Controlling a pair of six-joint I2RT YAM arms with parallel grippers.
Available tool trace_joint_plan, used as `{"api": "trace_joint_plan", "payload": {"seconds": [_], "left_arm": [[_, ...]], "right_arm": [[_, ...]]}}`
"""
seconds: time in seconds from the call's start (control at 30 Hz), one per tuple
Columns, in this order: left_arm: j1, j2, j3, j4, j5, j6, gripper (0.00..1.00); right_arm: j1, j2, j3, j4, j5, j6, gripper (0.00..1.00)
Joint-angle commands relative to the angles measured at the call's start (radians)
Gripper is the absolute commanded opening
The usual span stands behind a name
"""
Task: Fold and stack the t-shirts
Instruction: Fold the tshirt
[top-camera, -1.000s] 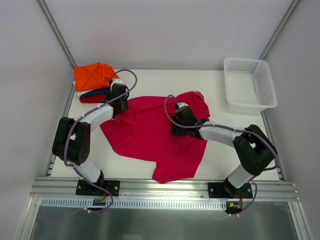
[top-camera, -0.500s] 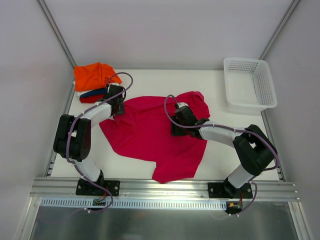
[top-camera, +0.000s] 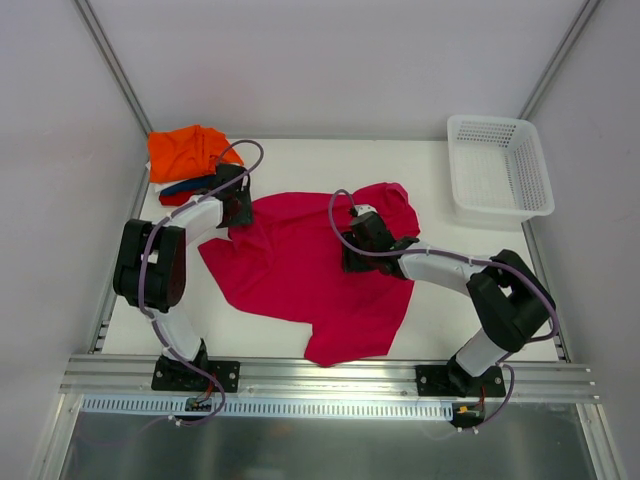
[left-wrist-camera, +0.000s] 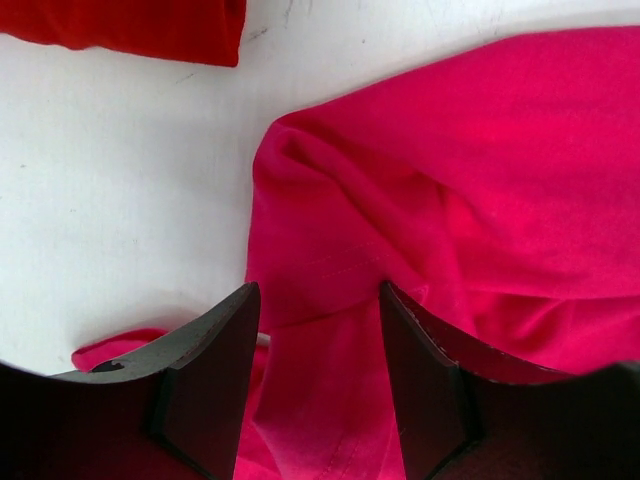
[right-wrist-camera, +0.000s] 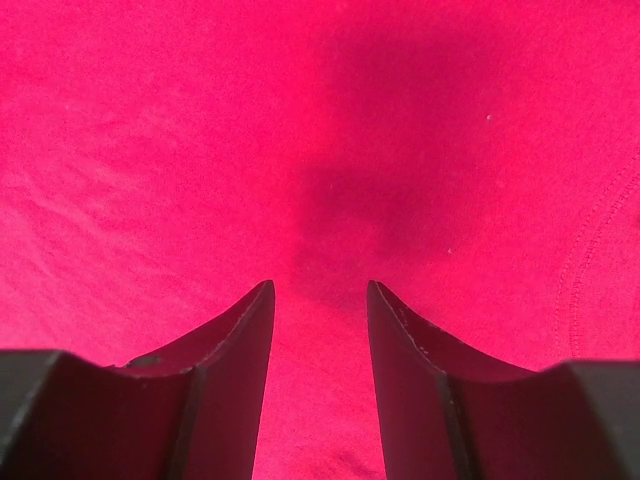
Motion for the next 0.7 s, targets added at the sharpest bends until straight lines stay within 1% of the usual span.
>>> {"api": "trace_joint_plan", "payload": {"seconds": [0.0, 0.13, 0.2, 0.27, 0.3, 0.37, 0.4, 0.53, 0.67], "left_arm": [[0.026, 0.031, 0.061, -0.047, 0.057, -0.010, 0.52], [0.052, 0.059, 0.084, -0.065, 0.111, -0.014, 0.48], [0.062, 0.065, 0.087, -0.067, 0.129, -0.017, 0.43], [0.067, 0.070, 0.090, -0.068, 0.137, -0.017, 0.33], [0.069, 0.071, 0.090, -0.070, 0.139, -0.019, 0.26], [0.070, 0.068, 0.088, -0.070, 0.136, -0.020, 0.19], [0.072, 0.067, 0.087, -0.068, 0.133, -0.020, 0.12], [0.070, 0.050, 0.087, -0.070, 0.113, -0.016, 0.00], [0.070, 0.013, 0.102, -0.070, 0.073, -0.008, 0.00]], "right_arm": [[0.008, -0.058, -0.015, 0.024, -0.002, 0.021, 0.45], [0.008, -0.078, -0.019, 0.022, 0.002, 0.020, 0.45], [0.009, -0.087, -0.021, 0.022, 0.002, 0.021, 0.44], [0.008, -0.093, -0.021, 0.021, 0.002, 0.020, 0.44], [0.009, -0.093, -0.021, 0.022, 0.004, 0.021, 0.44], [0.009, -0.092, -0.021, 0.021, 0.004, 0.021, 0.44], [0.008, -0.089, -0.019, 0.021, 0.002, 0.023, 0.44], [0.009, -0.083, -0.018, 0.024, -0.001, 0.024, 0.43], [0.012, -0.076, -0.015, 0.024, -0.001, 0.026, 0.43]]}}
